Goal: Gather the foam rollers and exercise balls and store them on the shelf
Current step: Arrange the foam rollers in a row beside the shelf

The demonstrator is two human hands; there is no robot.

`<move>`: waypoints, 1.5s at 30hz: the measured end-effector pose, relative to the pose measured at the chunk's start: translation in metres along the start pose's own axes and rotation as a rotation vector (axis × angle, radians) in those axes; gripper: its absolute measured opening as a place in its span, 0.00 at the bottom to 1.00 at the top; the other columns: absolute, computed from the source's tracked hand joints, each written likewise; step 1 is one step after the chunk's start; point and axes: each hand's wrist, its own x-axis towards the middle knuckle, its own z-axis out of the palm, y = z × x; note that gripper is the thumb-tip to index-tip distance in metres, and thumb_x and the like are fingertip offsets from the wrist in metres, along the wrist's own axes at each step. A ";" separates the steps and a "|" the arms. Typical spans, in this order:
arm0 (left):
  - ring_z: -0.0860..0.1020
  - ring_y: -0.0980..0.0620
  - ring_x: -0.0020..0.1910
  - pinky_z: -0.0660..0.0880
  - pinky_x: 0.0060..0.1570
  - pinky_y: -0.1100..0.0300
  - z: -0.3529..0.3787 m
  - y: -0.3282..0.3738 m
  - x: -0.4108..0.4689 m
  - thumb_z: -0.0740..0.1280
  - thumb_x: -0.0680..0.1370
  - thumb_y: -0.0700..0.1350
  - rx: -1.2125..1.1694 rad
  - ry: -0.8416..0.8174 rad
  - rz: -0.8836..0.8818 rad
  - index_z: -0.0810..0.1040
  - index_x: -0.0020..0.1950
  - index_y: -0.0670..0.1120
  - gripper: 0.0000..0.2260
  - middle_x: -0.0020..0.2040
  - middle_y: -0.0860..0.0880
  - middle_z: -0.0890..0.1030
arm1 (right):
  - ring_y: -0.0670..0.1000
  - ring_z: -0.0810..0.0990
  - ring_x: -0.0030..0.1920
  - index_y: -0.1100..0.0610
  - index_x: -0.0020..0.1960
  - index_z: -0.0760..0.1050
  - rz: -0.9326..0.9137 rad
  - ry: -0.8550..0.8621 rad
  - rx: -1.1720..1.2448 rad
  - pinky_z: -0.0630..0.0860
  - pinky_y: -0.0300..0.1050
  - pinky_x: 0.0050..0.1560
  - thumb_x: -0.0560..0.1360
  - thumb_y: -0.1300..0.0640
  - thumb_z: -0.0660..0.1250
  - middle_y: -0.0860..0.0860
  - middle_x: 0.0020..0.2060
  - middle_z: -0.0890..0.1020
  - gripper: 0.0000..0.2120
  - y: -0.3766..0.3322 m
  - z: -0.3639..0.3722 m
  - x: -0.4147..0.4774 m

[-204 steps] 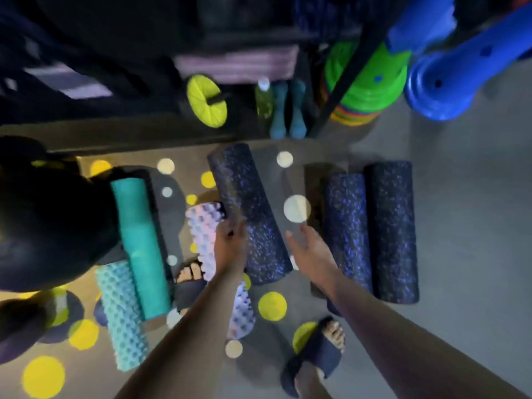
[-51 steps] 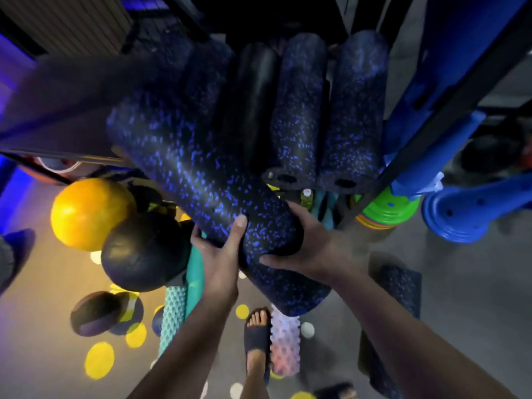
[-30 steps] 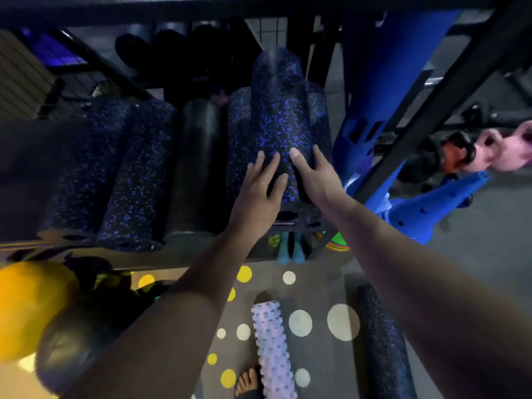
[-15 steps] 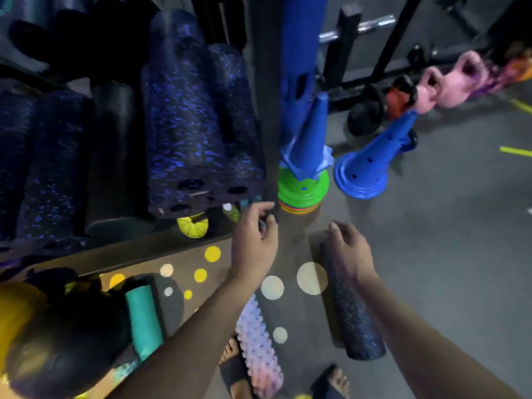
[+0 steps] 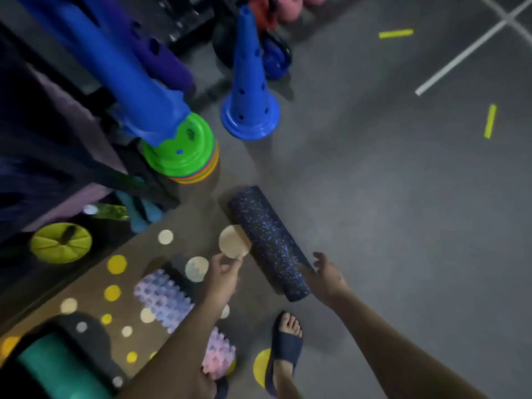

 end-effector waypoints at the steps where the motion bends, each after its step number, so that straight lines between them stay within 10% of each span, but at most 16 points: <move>1: 0.80 0.45 0.43 0.79 0.42 0.49 0.016 -0.010 0.016 0.68 0.82 0.51 -0.034 -0.012 -0.047 0.71 0.64 0.48 0.14 0.49 0.47 0.80 | 0.62 0.76 0.66 0.58 0.75 0.65 -0.010 -0.012 -0.046 0.74 0.53 0.63 0.79 0.46 0.67 0.61 0.67 0.76 0.29 0.011 0.007 0.021; 7: 0.81 0.49 0.52 0.80 0.45 0.52 0.110 -0.099 0.150 0.66 0.82 0.58 -0.142 -0.173 -0.175 0.70 0.72 0.47 0.24 0.64 0.45 0.78 | 0.58 0.58 0.79 0.55 0.83 0.45 -0.053 -0.100 -0.219 0.60 0.55 0.77 0.62 0.34 0.79 0.55 0.80 0.57 0.64 0.086 0.086 0.183; 12: 0.79 0.51 0.61 0.74 0.65 0.49 0.157 -0.192 0.198 0.64 0.79 0.65 -0.340 -0.422 -0.330 0.73 0.71 0.55 0.24 0.67 0.55 0.79 | 0.58 0.60 0.79 0.49 0.82 0.44 0.045 -0.048 -0.110 0.61 0.58 0.77 0.40 0.25 0.78 0.54 0.80 0.59 0.80 0.144 0.146 0.256; 24: 0.77 0.54 0.23 0.75 0.27 0.61 -0.051 -0.059 -0.077 0.65 0.79 0.64 -0.588 -0.265 -0.423 0.79 0.49 0.46 0.21 0.29 0.51 0.81 | 0.59 0.71 0.70 0.49 0.76 0.57 -0.140 -0.262 -0.328 0.71 0.56 0.69 0.41 0.22 0.73 0.53 0.69 0.73 0.69 -0.045 0.077 -0.051; 29: 0.86 0.38 0.53 0.84 0.49 0.41 -0.176 0.025 -0.205 0.78 0.69 0.65 -0.688 -0.188 -0.252 0.79 0.69 0.50 0.33 0.61 0.41 0.84 | 0.54 0.80 0.61 0.48 0.70 0.66 -0.352 -0.371 -0.485 0.77 0.50 0.59 0.46 0.24 0.78 0.47 0.60 0.79 0.59 -0.186 0.014 -0.178; 35: 0.76 0.37 0.54 0.80 0.56 0.34 -0.257 0.037 -0.295 0.81 0.66 0.63 -0.812 -0.154 -0.144 0.81 0.65 0.43 0.35 0.55 0.39 0.79 | 0.45 0.85 0.46 0.50 0.57 0.78 -0.529 -0.402 -0.600 0.83 0.44 0.48 0.46 0.30 0.83 0.46 0.49 0.86 0.45 -0.276 0.005 -0.280; 41: 0.83 0.39 0.59 0.78 0.62 0.36 -0.279 0.001 -0.335 0.78 0.69 0.66 -0.956 -0.149 -0.125 0.82 0.65 0.42 0.35 0.58 0.39 0.83 | 0.54 0.80 0.58 0.49 0.65 0.71 -0.707 -0.363 -0.941 0.78 0.50 0.60 0.42 0.19 0.74 0.50 0.56 0.81 0.59 -0.324 0.032 -0.342; 45: 0.84 0.40 0.60 0.82 0.56 0.42 -0.297 -0.015 -0.356 0.78 0.68 0.67 -1.084 -0.017 -0.072 0.81 0.67 0.43 0.36 0.62 0.39 0.84 | 0.44 0.82 0.56 0.40 0.66 0.73 -0.949 -0.486 -0.989 0.80 0.50 0.60 0.47 0.20 0.76 0.39 0.56 0.83 0.51 -0.349 0.063 -0.356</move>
